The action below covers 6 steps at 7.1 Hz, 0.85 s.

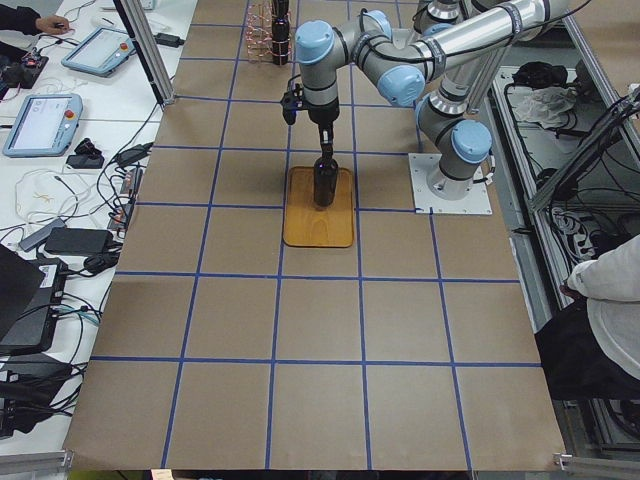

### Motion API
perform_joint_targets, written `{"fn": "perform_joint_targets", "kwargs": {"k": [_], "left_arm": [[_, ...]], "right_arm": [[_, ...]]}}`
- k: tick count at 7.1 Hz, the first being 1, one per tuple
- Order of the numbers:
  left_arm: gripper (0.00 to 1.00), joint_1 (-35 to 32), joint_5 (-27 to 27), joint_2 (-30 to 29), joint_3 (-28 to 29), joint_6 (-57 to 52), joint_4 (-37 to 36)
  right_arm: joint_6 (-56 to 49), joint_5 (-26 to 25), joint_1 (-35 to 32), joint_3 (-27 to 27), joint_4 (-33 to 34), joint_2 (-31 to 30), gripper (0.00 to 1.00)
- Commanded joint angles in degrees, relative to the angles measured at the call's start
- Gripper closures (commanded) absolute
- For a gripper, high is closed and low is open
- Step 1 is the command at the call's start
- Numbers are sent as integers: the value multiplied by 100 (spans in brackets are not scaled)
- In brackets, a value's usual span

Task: Take wine from basket and place on tray
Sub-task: 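Carry the bottle to the wooden tray and lay it down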

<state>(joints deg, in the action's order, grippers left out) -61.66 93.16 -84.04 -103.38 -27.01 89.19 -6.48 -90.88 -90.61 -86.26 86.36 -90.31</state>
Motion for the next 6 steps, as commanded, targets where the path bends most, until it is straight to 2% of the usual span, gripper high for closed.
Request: {"fn": "perform_joint_targets", "kwargs": {"k": [1,3,5,6], "left_arm": [[51,22,-17,-68,-34,-24,-77],[12,22,-9,-104,-34,-24,-68],[8,-108,-8,18,350,98,10],[8,-379,-8,-16,1006,534,664]], "right_arm": [[-3,0,0,-5,-5,-4,0],[-3,9,0,-5,-5,-4,0],[6,9,0,-5,-5,-4,0],[6,9,0,-14,-5,-4,0]]}}
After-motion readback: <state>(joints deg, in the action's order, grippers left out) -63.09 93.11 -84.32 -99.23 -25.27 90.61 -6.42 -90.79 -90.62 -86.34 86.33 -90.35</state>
